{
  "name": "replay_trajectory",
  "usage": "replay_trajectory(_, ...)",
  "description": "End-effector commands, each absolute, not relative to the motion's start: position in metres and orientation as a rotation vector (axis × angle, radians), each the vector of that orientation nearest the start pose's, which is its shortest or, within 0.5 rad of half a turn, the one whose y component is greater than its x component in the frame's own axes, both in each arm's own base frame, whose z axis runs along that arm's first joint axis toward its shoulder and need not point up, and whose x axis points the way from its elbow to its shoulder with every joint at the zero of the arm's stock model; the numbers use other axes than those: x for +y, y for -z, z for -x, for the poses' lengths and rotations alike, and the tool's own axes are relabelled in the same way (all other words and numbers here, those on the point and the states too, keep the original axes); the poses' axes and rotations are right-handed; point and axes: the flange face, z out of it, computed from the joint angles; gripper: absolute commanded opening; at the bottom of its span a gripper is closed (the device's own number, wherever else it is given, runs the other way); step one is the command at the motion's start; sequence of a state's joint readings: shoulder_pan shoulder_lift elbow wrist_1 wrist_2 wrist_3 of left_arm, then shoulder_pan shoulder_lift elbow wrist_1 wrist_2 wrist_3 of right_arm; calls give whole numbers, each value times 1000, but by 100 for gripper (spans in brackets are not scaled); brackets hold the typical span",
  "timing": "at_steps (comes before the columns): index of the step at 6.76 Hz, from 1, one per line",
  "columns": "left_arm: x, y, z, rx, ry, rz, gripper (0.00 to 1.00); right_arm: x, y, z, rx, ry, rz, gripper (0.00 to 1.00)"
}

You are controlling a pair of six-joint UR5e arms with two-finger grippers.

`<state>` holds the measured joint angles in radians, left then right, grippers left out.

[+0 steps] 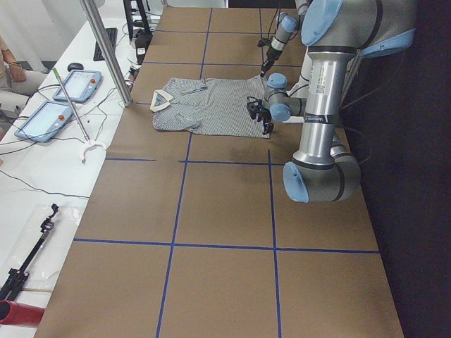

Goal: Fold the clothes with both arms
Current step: 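Move both grippers to the hem corners nearest the robot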

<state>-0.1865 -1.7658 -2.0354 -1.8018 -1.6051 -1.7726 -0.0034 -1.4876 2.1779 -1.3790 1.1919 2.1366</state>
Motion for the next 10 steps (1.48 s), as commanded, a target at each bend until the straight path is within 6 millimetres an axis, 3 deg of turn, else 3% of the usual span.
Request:
replay_trajectory(1, -205, -331, -509, 869, 329, 66, 87, -169, -316, 473, -959, -687, -96, 0)
replay_trajectory(2, -199, -342, -507, 847, 322, 70, 82, -169, -316, 473, -959, -688, -97, 0)
replay_trajectory(3, -198, -344, -506, 844, 321, 69, 71, -169, -316, 473, -959, -687, -96, 0)
replay_trajectory(6, -198, -348, -507, 836, 319, 70, 66, -169, -318, 473, -955, -687, -99, 0)
replay_trajectory(8, -199, -345, -507, 841, 321, 68, 53, -169, -320, 473, -952, -687, -100, 0)
replay_trajectory(9, -202, -345, -506, 841, 327, 65, 42, -169, -319, 473, -953, -685, -100, 0)
replay_trajectory(10, -205, -347, -505, 838, 331, 63, 22, -169, -319, 473, -951, -683, -102, 0)
